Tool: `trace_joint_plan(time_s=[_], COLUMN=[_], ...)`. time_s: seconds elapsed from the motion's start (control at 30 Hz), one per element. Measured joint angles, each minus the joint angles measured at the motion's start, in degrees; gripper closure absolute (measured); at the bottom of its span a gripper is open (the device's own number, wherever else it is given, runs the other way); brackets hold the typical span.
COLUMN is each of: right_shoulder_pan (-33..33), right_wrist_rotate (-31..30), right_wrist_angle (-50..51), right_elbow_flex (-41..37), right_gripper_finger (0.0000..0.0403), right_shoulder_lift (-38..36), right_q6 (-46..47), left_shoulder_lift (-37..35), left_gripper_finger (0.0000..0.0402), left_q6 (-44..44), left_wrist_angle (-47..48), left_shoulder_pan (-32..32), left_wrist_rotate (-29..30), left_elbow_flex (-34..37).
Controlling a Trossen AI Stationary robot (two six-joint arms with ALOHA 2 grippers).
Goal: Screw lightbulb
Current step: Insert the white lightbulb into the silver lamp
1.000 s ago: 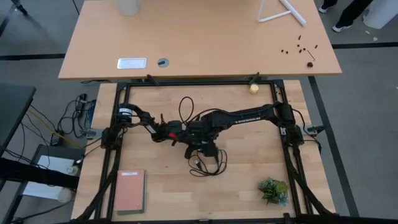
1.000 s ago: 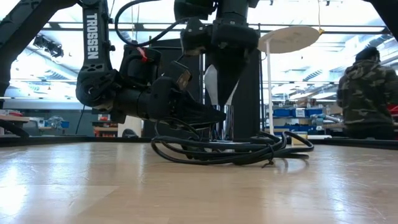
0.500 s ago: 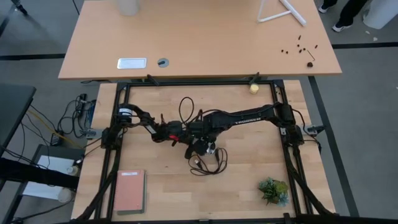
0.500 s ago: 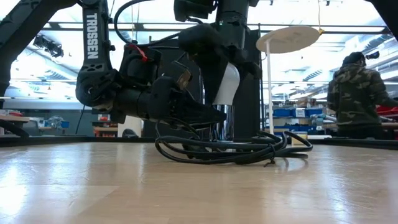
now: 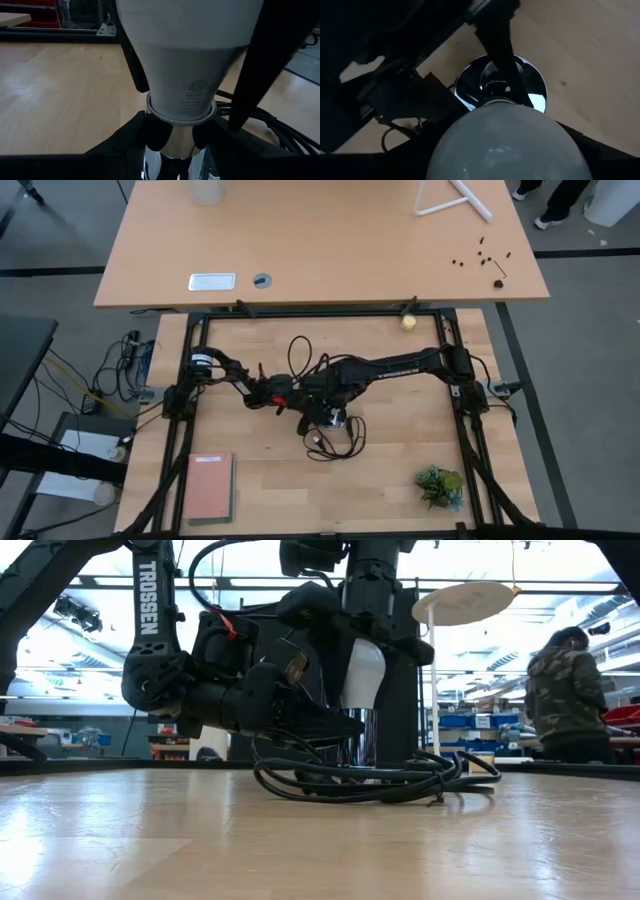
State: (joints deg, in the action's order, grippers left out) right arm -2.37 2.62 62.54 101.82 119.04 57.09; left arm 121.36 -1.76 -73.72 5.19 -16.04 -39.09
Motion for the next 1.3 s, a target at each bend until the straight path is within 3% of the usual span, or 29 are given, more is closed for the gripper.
trace_joint_plan(time_s=[0.27, 0.43, 0.67, 1.07, 1.3], right_shoulder_pan=[0.79, 1.52, 1.77, 1.07, 0.01], right_wrist_rotate=[2.06, 5.54, 6.00, 1.29, -3.33], right_wrist_angle=[-0.44, -0.44, -0.35, 0.11, 1.68], right_elbow_flex=[0.07, 0.07, 0.09, 0.11, 2.54], right_gripper_finger=[0.0104, 0.0069, 0.0043, 0.0045, 0.0049], right_shoulder_lift=[0.04, 0.04, 0.04, 0.04, 0.33], right_q6=[-13.79, -28.85, -49.40, -75.94, -78.96], left_shoulder_lift=[-0.02, -0.02, -0.02, -0.02, -0.07], left_gripper_finger=[0.0211, 0.0211, 0.0211, 0.0211, 0.0211], left_q6=[-0.04, -0.05, -0.07, 0.08, 0.08], left_wrist_angle=[0.01, 0.00, 0.00, 0.03, 0.27], left_shoulder_pan=[0.04, 0.04, 0.07, 0.11, 0.11], left_wrist_rotate=[0.20, 0.20, 0.18, 0.18, 0.18], left_elbow_flex=[0.00, 0.00, -0.02, -0.02, -0.07])
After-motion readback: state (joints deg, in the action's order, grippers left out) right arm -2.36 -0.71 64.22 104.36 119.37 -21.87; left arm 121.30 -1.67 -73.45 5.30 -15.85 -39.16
